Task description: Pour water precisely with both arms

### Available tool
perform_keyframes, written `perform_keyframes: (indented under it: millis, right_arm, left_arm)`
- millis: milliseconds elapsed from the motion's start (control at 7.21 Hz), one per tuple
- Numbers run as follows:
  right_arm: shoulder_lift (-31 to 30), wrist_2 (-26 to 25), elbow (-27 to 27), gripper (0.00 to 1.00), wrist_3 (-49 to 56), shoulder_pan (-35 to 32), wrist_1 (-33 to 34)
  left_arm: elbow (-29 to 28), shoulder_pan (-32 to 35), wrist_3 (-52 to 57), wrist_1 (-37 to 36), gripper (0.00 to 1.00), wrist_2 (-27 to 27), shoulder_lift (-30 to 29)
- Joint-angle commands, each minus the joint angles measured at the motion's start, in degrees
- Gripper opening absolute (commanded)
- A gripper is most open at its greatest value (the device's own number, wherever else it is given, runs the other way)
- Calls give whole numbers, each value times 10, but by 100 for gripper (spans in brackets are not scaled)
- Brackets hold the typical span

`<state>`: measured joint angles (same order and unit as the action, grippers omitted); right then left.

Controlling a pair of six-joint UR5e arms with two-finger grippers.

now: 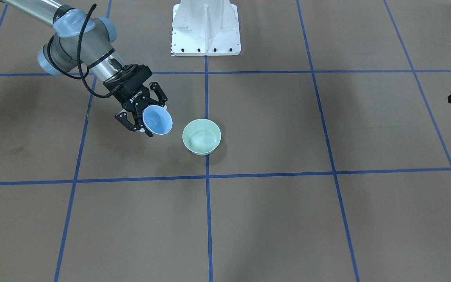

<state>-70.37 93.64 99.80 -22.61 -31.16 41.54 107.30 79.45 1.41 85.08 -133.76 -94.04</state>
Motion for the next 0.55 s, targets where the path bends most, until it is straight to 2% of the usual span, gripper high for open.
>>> perform_keyframes:
  millis: [0, 416]
  right_arm:
    - [43, 4, 10, 0, 10, 8, 100]
    - [88, 18, 11, 0, 35, 8, 216]
  left_arm:
    - [-4, 0, 0, 0, 100, 0, 0]
    - [-5, 0, 0, 0, 100, 0, 0]
